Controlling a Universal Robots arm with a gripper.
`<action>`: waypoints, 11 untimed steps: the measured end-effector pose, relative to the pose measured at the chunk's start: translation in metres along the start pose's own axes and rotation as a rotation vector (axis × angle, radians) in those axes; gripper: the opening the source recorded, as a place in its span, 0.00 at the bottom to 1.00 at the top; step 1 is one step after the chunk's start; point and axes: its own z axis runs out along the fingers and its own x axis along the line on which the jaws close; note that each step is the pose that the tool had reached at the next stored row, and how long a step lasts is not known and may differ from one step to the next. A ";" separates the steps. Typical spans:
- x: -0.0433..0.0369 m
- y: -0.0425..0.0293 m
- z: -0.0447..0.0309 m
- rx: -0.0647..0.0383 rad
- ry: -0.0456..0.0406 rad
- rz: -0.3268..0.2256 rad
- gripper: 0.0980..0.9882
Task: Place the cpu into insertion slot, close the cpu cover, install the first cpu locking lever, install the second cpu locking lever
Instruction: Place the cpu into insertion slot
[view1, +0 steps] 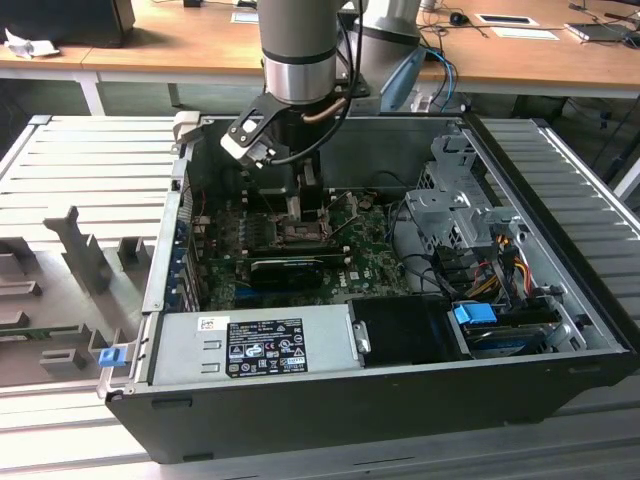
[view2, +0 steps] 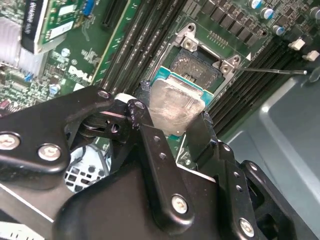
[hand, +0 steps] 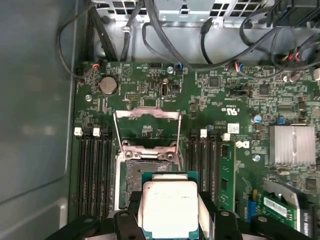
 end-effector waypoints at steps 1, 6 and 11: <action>0.0013 -0.0014 0.0029 0.000 0.0001 0.000 0.48; 0.0040 -0.0034 0.0164 0.000 0.0001 0.000 0.48; 0.0070 -0.0042 0.0253 0.000 -0.0003 0.006 0.48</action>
